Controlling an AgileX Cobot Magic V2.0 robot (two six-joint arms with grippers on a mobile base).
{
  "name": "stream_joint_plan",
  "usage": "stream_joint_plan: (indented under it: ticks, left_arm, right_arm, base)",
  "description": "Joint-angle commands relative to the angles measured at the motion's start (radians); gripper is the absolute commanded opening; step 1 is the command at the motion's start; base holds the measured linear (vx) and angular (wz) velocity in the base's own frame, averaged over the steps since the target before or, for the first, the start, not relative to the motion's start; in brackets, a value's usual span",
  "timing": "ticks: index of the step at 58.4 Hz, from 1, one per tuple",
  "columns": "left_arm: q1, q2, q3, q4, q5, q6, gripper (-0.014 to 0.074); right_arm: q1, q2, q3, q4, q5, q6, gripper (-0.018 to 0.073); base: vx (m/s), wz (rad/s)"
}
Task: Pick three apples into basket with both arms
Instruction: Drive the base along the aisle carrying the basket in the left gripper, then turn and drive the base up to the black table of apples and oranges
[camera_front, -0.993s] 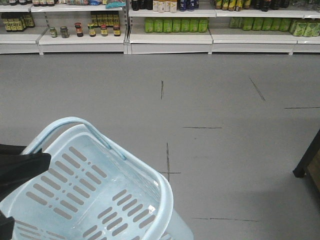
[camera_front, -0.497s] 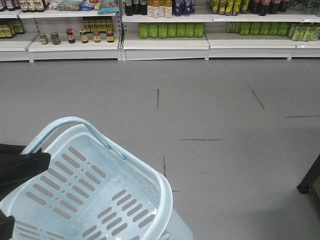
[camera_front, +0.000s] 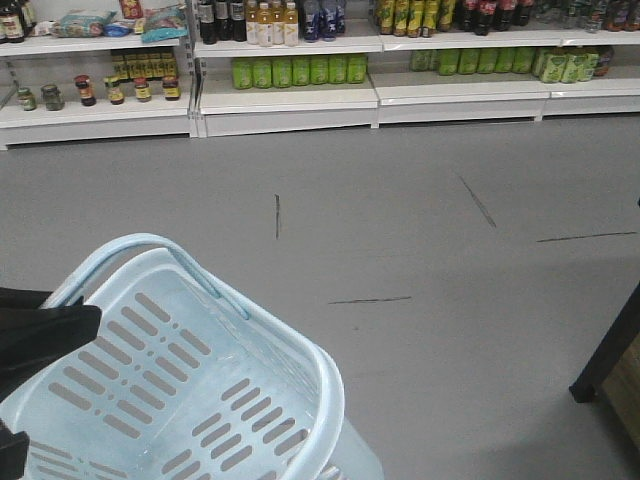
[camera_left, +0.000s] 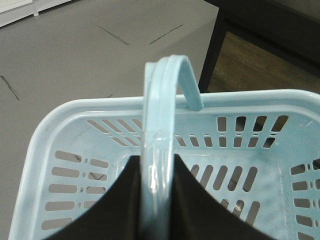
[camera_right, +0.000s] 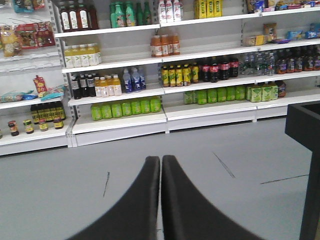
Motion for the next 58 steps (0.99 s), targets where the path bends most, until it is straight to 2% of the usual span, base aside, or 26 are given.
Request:
stream_joint_plan:
  ticks: [1,58]
  left_arm:
    - [-0.005,-0.004,-0.03,-0.011,-0.091,-0.014,-0.0006]
    - [-0.005,-0.004,-0.03,-0.011,-0.091,-0.014,-0.0006]
  right_arm:
    - [-0.003,-0.012,0.013,-0.008,-0.074,-0.008,-0.0005]
    - [-0.003,-0.012,0.013,-0.008,-0.074,-0.008,-0.0005]
  base:
    - [0.2,-0.28]
    - [0.13,-0.35]
